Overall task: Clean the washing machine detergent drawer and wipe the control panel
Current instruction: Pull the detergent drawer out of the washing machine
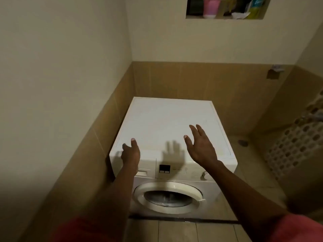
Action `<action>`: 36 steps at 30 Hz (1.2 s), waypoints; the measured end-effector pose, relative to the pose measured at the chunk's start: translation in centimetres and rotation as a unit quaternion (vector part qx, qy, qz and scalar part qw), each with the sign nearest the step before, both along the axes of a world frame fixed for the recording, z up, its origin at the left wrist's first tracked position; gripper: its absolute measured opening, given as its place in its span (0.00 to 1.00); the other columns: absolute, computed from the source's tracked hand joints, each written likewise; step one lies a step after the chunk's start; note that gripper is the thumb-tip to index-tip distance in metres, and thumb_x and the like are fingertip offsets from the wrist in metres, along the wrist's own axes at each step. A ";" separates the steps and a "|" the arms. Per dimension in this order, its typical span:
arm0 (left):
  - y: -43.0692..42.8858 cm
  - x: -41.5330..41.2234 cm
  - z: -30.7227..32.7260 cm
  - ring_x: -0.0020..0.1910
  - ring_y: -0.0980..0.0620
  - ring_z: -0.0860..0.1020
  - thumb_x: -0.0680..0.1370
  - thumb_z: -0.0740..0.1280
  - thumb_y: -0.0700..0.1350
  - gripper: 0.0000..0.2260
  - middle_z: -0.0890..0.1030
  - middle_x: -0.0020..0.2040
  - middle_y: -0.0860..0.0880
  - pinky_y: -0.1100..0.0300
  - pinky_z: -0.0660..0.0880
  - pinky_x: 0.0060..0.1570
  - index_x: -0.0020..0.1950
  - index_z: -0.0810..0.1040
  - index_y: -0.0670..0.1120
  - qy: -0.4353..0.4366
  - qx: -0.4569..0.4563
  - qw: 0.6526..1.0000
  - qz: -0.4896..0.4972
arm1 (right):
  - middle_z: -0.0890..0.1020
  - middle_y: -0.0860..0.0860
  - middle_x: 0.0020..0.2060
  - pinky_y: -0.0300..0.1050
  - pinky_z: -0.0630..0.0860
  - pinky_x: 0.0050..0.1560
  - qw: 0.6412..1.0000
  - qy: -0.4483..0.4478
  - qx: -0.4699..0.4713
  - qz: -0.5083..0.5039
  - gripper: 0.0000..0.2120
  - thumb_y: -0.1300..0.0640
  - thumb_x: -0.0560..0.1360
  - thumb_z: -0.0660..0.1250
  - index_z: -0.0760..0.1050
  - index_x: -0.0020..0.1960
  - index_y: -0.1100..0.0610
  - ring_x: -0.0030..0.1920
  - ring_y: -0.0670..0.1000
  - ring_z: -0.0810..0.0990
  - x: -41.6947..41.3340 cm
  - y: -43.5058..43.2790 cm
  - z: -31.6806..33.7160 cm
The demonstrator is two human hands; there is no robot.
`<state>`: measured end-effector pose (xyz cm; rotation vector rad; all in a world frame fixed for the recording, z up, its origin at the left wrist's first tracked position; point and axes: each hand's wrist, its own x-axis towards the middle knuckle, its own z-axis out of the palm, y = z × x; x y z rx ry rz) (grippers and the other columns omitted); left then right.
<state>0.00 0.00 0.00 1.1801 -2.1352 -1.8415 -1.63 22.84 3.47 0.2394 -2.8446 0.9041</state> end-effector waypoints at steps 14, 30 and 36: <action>-2.4 0.6 -11.4 0.75 0.38 0.63 0.76 0.65 0.62 0.39 0.58 0.78 0.36 0.46 0.64 0.73 0.79 0.55 0.45 0.048 0.396 0.904 0.156 | 0.56 0.55 0.78 0.49 0.56 0.74 0.984 -0.173 0.028 0.041 0.27 0.46 0.82 0.56 0.57 0.78 0.53 0.78 0.54 0.55 -5.1 -4.1 -9.8; -2.9 -2.5 -16.3 0.66 0.42 0.74 0.71 0.71 0.62 0.33 0.75 0.69 0.44 0.45 0.69 0.68 0.72 0.69 0.51 0.115 0.477 0.852 0.184 | 0.72 0.55 0.67 0.57 0.65 0.68 0.984 -0.158 0.055 -0.059 0.26 0.41 0.79 0.56 0.69 0.68 0.59 0.68 0.57 0.69 -6.5 -7.2 -13.7; -3.0 -2.6 -16.7 0.69 0.41 0.71 0.73 0.70 0.60 0.29 0.73 0.70 0.44 0.44 0.64 0.73 0.71 0.68 0.52 0.128 0.484 0.846 0.182 | 0.72 0.56 0.66 0.56 0.65 0.67 0.988 -0.127 0.080 -0.047 0.22 0.44 0.79 0.58 0.69 0.65 0.59 0.66 0.59 0.69 -6.0 -7.3 -13.9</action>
